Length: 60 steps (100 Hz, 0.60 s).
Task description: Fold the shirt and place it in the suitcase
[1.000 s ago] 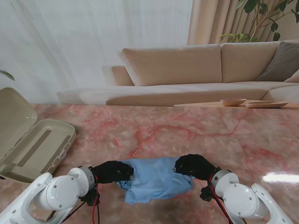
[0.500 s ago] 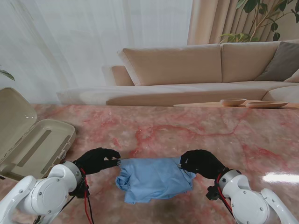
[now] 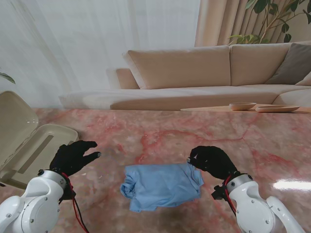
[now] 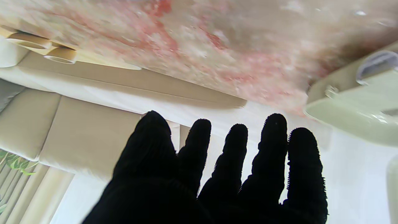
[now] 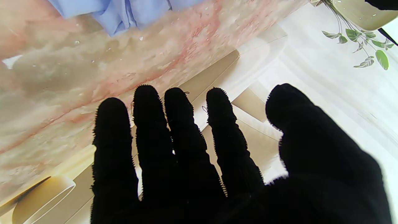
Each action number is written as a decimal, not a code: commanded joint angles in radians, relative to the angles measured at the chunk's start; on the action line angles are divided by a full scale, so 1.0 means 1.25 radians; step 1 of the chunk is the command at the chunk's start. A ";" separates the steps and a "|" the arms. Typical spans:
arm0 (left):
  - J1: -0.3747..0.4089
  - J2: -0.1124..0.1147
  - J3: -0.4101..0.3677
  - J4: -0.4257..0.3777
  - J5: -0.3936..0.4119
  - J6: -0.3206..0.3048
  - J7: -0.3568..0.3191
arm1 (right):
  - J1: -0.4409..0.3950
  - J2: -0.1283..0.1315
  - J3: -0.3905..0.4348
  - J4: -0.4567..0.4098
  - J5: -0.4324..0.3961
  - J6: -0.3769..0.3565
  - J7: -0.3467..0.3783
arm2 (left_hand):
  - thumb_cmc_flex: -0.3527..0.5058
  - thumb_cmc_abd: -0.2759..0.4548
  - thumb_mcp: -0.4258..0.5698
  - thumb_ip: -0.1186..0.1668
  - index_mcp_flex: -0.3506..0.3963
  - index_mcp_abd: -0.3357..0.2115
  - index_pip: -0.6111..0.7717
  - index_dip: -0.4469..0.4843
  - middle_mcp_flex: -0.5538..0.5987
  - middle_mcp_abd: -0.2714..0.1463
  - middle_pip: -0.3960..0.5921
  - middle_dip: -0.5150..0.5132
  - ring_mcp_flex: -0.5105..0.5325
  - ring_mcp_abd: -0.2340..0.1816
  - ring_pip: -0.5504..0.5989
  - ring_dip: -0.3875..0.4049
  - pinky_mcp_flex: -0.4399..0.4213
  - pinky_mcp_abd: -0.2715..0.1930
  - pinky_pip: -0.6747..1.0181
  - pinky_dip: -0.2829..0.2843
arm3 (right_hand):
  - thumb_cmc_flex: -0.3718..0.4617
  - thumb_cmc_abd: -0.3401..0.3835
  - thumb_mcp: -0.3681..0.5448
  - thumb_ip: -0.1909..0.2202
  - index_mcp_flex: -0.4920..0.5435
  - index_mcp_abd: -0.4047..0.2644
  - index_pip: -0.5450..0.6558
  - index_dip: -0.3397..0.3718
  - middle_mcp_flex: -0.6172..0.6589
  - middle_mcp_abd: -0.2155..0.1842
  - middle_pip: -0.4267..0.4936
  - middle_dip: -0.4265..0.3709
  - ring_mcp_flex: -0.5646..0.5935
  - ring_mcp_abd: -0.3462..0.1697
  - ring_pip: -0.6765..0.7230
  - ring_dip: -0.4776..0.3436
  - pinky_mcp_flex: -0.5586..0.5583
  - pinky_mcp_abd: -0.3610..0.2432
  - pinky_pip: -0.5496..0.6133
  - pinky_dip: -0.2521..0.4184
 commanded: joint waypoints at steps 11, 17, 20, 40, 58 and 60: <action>0.059 -0.005 -0.028 -0.019 0.083 0.018 0.026 | 0.008 -0.002 -0.012 0.014 0.008 0.004 0.017 | -0.032 -0.015 -0.022 0.011 -0.031 0.009 -0.027 -0.017 -0.054 0.008 -0.029 -0.021 -0.053 0.010 -0.056 -0.049 -0.032 -0.017 -0.062 -0.057 | -0.014 0.005 -0.003 0.016 0.011 -0.027 0.008 0.000 0.010 -0.011 0.000 0.008 0.017 -0.001 0.001 0.009 -0.008 0.009 0.008 0.018; 0.078 -0.006 -0.037 -0.022 0.114 0.027 0.037 | 0.012 -0.002 -0.015 0.019 0.013 0.007 0.020 | -0.035 -0.015 -0.021 0.011 -0.044 0.011 -0.035 -0.019 -0.067 0.009 -0.037 -0.028 -0.069 0.011 -0.069 -0.064 -0.040 -0.021 -0.075 -0.074 | -0.013 0.005 -0.002 0.015 0.011 -0.026 0.008 0.001 0.011 -0.013 0.001 0.009 0.017 -0.002 0.000 0.009 -0.009 0.009 0.008 0.018; 0.087 -0.008 -0.041 -0.022 0.128 0.032 0.045 | 0.014 -0.002 -0.018 0.021 0.016 0.008 0.021 | -0.036 -0.017 -0.021 0.011 -0.046 0.013 -0.037 -0.020 -0.070 0.009 -0.041 -0.032 -0.075 0.011 -0.075 -0.073 -0.041 -0.024 -0.083 -0.085 | -0.014 0.005 -0.001 0.015 0.012 -0.026 0.008 0.001 0.011 -0.011 0.001 0.009 0.018 -0.002 0.000 0.009 -0.009 0.009 0.007 0.018; 0.145 -0.014 -0.068 -0.025 0.190 0.065 0.088 | 0.027 -0.001 -0.029 0.029 0.026 0.017 0.029 | -0.038 -0.027 -0.021 0.012 -0.076 0.019 -0.054 -0.026 -0.095 0.012 -0.053 -0.045 -0.103 0.013 -0.091 -0.100 -0.051 -0.033 -0.101 -0.120 | -0.014 0.003 0.002 0.013 0.013 -0.026 0.011 0.001 0.013 -0.011 0.002 0.010 0.020 -0.002 0.002 0.010 -0.009 0.009 0.007 0.019; 0.190 -0.021 -0.091 -0.018 0.205 0.091 0.124 | 0.036 0.001 -0.041 0.033 0.031 0.023 0.042 | -0.032 -0.037 -0.019 0.013 -0.094 0.023 -0.064 -0.030 -0.111 0.014 -0.058 -0.051 -0.111 0.015 -0.090 -0.108 -0.053 -0.035 -0.103 -0.134 | -0.014 0.002 0.004 0.011 0.014 -0.028 0.013 0.001 0.015 -0.012 0.004 0.011 0.021 -0.001 0.003 0.011 -0.009 0.009 0.006 0.019; 0.194 -0.021 -0.094 -0.016 0.207 0.094 0.128 | 0.037 0.002 -0.043 0.033 0.032 0.024 0.043 | -0.031 -0.038 -0.018 0.013 -0.097 0.024 -0.065 -0.030 -0.112 0.015 -0.058 -0.051 -0.112 0.014 -0.090 -0.108 -0.053 -0.035 -0.102 -0.135 | -0.014 0.002 0.004 0.011 0.014 -0.028 0.013 0.001 0.015 -0.012 0.004 0.011 0.022 -0.002 0.003 0.011 -0.009 0.009 0.006 0.019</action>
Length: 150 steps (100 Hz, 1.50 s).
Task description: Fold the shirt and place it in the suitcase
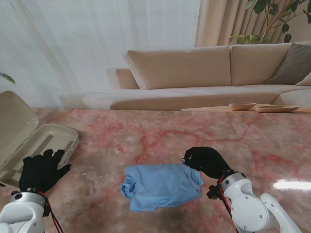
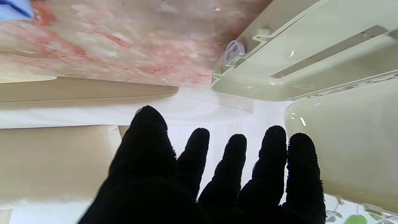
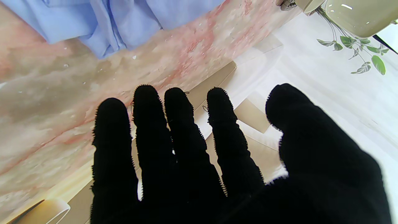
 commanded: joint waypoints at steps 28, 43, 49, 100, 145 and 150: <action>0.038 -0.012 -0.018 0.065 0.007 0.042 0.083 | 0.016 0.002 -0.028 0.015 0.012 0.018 0.027 | 0.012 -0.024 -0.009 0.021 -0.067 0.034 -0.028 -0.014 -0.042 0.011 0.000 -0.009 -0.030 0.012 0.005 -0.009 -0.005 -0.009 -0.001 -0.017 | -0.015 0.002 0.007 0.009 0.014 -0.021 0.016 -0.001 0.016 -0.012 0.005 0.012 0.024 -0.002 0.004 0.013 -0.005 0.010 0.005 0.020; 0.030 -0.012 -0.021 0.090 -0.009 0.051 0.078 | 0.023 0.004 -0.038 0.019 0.015 0.020 0.036 | 0.028 -0.032 -0.007 0.022 -0.067 0.033 -0.026 -0.014 -0.044 0.009 0.008 -0.008 -0.024 0.010 0.014 -0.005 -0.001 -0.010 0.011 -0.015 | -0.016 0.002 0.008 0.008 0.014 -0.022 0.017 -0.001 0.016 -0.013 0.006 0.013 0.024 -0.002 0.005 0.013 -0.005 0.010 0.005 0.021; 0.024 -0.011 -0.023 0.100 -0.015 0.051 0.075 | 0.026 0.004 -0.041 0.022 0.017 0.021 0.037 | 0.034 -0.037 -0.006 0.022 -0.070 0.033 -0.026 -0.015 -0.046 0.007 0.011 -0.007 -0.021 0.009 0.018 -0.003 0.001 -0.010 0.017 -0.014 | -0.017 0.002 0.009 0.008 0.014 -0.022 0.018 -0.002 0.017 -0.014 0.007 0.013 0.023 -0.002 0.005 0.013 -0.005 0.010 0.005 0.021; -0.035 -0.006 -0.005 0.173 -0.047 0.066 0.054 | 0.024 0.004 -0.045 0.021 0.024 0.033 0.042 | 0.081 -0.035 0.001 0.025 -0.057 0.027 -0.004 -0.012 -0.029 0.000 0.036 -0.004 0.004 0.003 0.043 0.015 0.013 -0.004 0.052 0.004 | -0.018 0.003 0.012 0.006 0.014 -0.022 0.021 -0.004 0.016 -0.013 0.008 0.013 0.023 -0.002 0.006 0.014 -0.005 0.010 0.004 0.022; -0.083 0.000 0.004 0.235 -0.072 0.047 0.034 | 0.023 0.004 -0.043 0.024 0.025 0.033 0.042 | 0.137 -0.051 0.006 0.028 -0.031 0.011 0.049 -0.004 0.002 -0.013 0.070 0.005 0.035 -0.009 0.068 0.031 0.035 -0.008 0.082 0.017 | -0.018 0.004 0.013 0.006 0.013 -0.021 0.022 -0.006 0.016 -0.013 0.008 0.013 0.023 -0.001 0.006 0.014 -0.005 0.010 0.004 0.023; -0.086 0.001 0.005 0.240 -0.075 0.046 0.027 | 0.023 0.004 -0.043 0.024 0.025 0.033 0.041 | 0.143 -0.051 0.008 0.029 -0.030 0.009 0.055 -0.003 0.003 -0.012 0.072 0.005 0.037 -0.009 0.069 0.033 0.036 -0.008 0.084 0.018 | -0.018 0.003 0.013 0.006 0.014 -0.021 0.022 -0.006 0.016 -0.013 0.008 0.013 0.023 -0.001 0.006 0.014 -0.005 0.010 0.004 0.023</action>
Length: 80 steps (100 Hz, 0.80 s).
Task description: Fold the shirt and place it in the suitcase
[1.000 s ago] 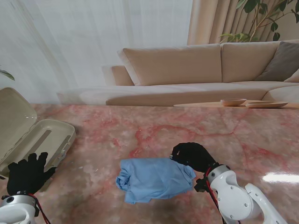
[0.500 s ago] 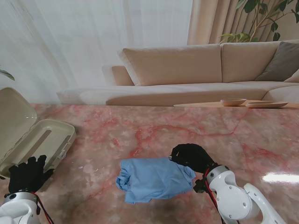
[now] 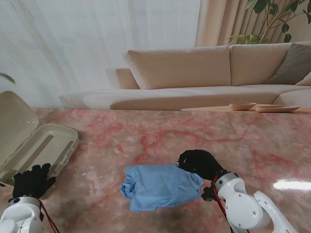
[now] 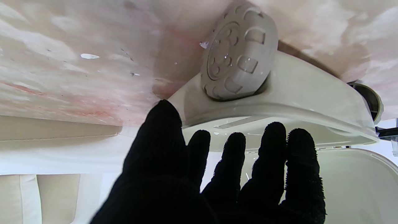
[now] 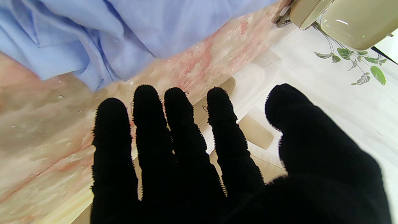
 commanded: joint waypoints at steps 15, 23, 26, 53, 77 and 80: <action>-0.014 0.003 0.006 0.028 -0.017 -0.005 -0.012 | -0.007 -0.001 0.000 0.004 0.005 0.007 0.013 | 0.073 -0.009 0.007 0.015 0.029 -0.040 0.054 0.014 0.029 -0.005 0.024 0.008 0.037 -0.012 0.035 0.023 0.012 -0.008 0.038 0.024 | -0.019 0.003 0.009 0.006 0.013 -0.022 0.014 -0.006 0.016 -0.011 0.008 0.012 0.023 -0.002 0.006 0.014 -0.005 0.010 0.004 0.023; -0.019 0.004 0.009 0.035 -0.022 -0.007 -0.013 | -0.006 -0.001 0.000 0.004 0.006 0.008 0.013 | 0.088 -0.010 0.009 0.016 0.043 -0.057 0.071 0.017 0.036 -0.007 0.028 0.009 0.043 -0.016 0.040 0.026 0.016 -0.008 0.042 0.027 | -0.015 -0.005 0.010 0.006 0.013 -0.022 0.015 -0.006 0.016 -0.013 0.009 0.013 0.024 -0.003 0.006 0.014 -0.005 0.010 0.003 0.023; -0.021 0.004 0.009 0.037 -0.023 -0.009 -0.013 | -0.006 0.000 0.000 0.004 0.006 0.008 0.014 | 0.093 -0.008 0.011 0.016 0.052 -0.060 0.080 0.019 0.039 -0.007 0.029 0.010 0.046 -0.017 0.041 0.027 0.017 -0.008 0.043 0.027 | -0.013 -0.009 0.010 0.006 0.012 -0.021 0.014 -0.006 0.016 -0.014 0.009 0.013 0.024 -0.003 0.006 0.014 -0.005 0.010 0.004 0.023; -0.041 0.005 0.014 0.056 -0.035 -0.015 -0.014 | -0.004 0.000 -0.001 0.005 0.002 0.010 0.016 | 0.121 -0.073 0.164 -0.004 0.118 -0.063 0.180 0.064 0.066 -0.019 0.052 0.017 0.070 -0.027 0.059 0.039 0.030 -0.015 0.057 0.032 | -0.013 -0.033 0.028 0.003 0.010 -0.023 0.013 -0.005 0.015 -0.017 0.012 0.014 0.026 -0.006 0.007 0.014 -0.001 0.008 0.004 0.023; -0.062 0.004 0.019 0.075 -0.052 -0.026 -0.005 | -0.005 0.000 0.000 0.005 0.004 0.016 0.018 | 0.121 -0.082 0.297 -0.023 0.173 -0.072 0.300 0.057 0.160 -0.051 0.072 0.135 0.136 -0.040 0.121 0.092 0.065 -0.017 0.101 0.054 | -0.017 -0.035 0.038 -0.004 0.010 -0.023 0.014 -0.004 0.015 -0.016 0.013 0.013 0.026 -0.005 0.007 0.014 -0.001 0.009 0.003 0.024; -0.064 0.004 0.020 0.077 -0.054 -0.028 -0.004 | -0.005 0.000 0.000 0.005 0.004 0.016 0.018 | 0.121 -0.079 0.308 -0.020 0.182 -0.073 0.308 0.057 0.174 -0.055 0.075 0.143 0.146 -0.042 0.129 0.096 0.071 -0.017 0.107 0.056 | -0.017 -0.034 0.039 -0.004 0.010 -0.022 0.014 -0.004 0.015 -0.016 0.013 0.013 0.026 -0.006 0.007 0.014 -0.001 0.009 0.003 0.024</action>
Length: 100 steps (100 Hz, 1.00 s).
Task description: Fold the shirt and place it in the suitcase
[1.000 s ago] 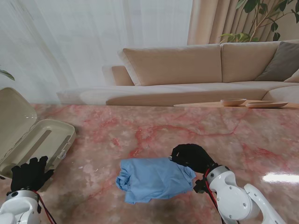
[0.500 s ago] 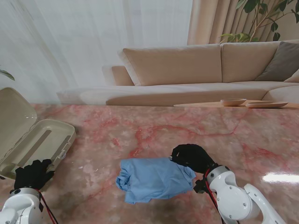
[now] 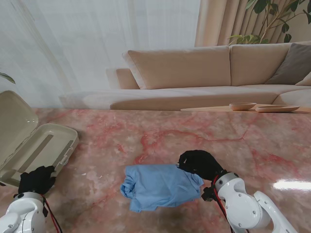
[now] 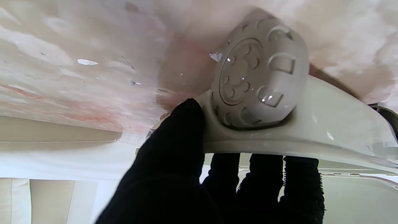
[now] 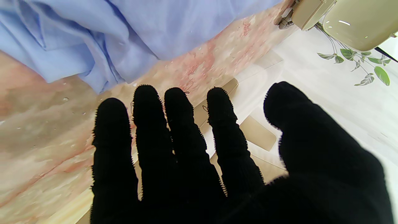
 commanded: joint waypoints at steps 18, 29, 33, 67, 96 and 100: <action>-0.019 0.001 0.005 0.022 -0.018 -0.019 0.002 | -0.007 0.000 0.000 0.002 0.005 0.012 0.015 | 0.063 0.015 0.164 0.002 0.085 -0.036 0.090 -0.005 0.110 -0.034 -0.007 0.071 0.084 -0.027 0.073 0.047 0.041 -0.006 0.055 0.026 | -0.019 -0.013 0.015 -0.008 0.011 -0.023 0.014 -0.004 0.014 -0.016 0.013 0.013 0.026 -0.005 0.008 0.014 -0.002 0.009 0.003 0.015; -0.032 0.002 0.007 0.031 -0.029 -0.032 -0.002 | -0.007 0.000 0.001 0.002 0.007 0.013 0.015 | 0.063 0.004 0.193 0.004 0.103 -0.043 0.128 0.008 0.141 -0.039 0.001 0.083 0.110 -0.030 0.088 0.057 0.061 -0.004 0.065 0.027 | -0.020 -0.009 0.016 -0.010 0.010 -0.022 0.015 -0.004 0.015 -0.014 0.013 0.012 0.026 -0.005 0.008 0.014 -0.002 0.009 0.003 0.016; -0.036 0.003 0.008 0.035 -0.033 -0.039 -0.005 | -0.007 0.000 0.001 0.002 0.007 0.014 0.016 | 0.063 0.000 0.202 0.002 0.105 -0.046 0.144 0.014 0.150 -0.042 0.003 0.086 0.114 -0.030 0.093 0.062 0.064 -0.002 0.068 0.028 | -0.020 -0.008 0.016 -0.010 0.011 -0.021 0.015 -0.004 0.015 -0.015 0.013 0.012 0.025 -0.004 0.008 0.014 -0.002 0.010 0.003 0.016; -0.067 0.014 0.026 0.032 -0.047 -0.082 -0.076 | -0.007 0.000 0.002 0.003 0.010 0.025 0.019 | 0.063 -0.002 0.253 0.006 0.127 -0.066 0.229 0.056 0.174 -0.072 0.039 0.089 0.128 -0.020 0.086 0.115 0.070 0.001 0.073 0.027 | -0.018 -0.011 0.016 -0.011 0.011 -0.022 0.016 -0.005 0.015 -0.015 0.013 0.012 0.026 -0.005 0.008 0.014 -0.002 0.010 0.004 0.016; -0.112 0.021 0.061 0.055 -0.059 -0.126 -0.102 | -0.007 -0.001 0.003 0.005 0.014 0.032 0.017 | 0.063 0.001 0.254 0.003 0.125 -0.077 0.245 0.061 0.174 -0.088 0.046 0.086 0.121 -0.026 0.074 0.128 0.061 -0.003 0.062 0.023 | -0.020 -0.009 0.016 -0.012 0.011 -0.022 0.016 -0.006 0.016 -0.015 0.013 0.012 0.026 -0.004 0.008 0.014 -0.002 0.010 0.003 0.016; -0.121 0.023 0.067 0.059 -0.060 -0.133 -0.106 | -0.008 -0.001 0.003 0.005 0.014 0.033 0.016 | 0.063 0.003 0.256 0.004 0.126 -0.080 0.250 0.063 0.173 -0.094 0.049 0.086 0.119 -0.027 0.072 0.132 0.061 -0.003 0.058 0.022 | -0.020 -0.010 0.016 -0.012 0.010 -0.024 0.016 -0.006 0.015 -0.016 0.013 0.012 0.025 -0.005 0.008 0.014 -0.002 0.010 0.003 0.016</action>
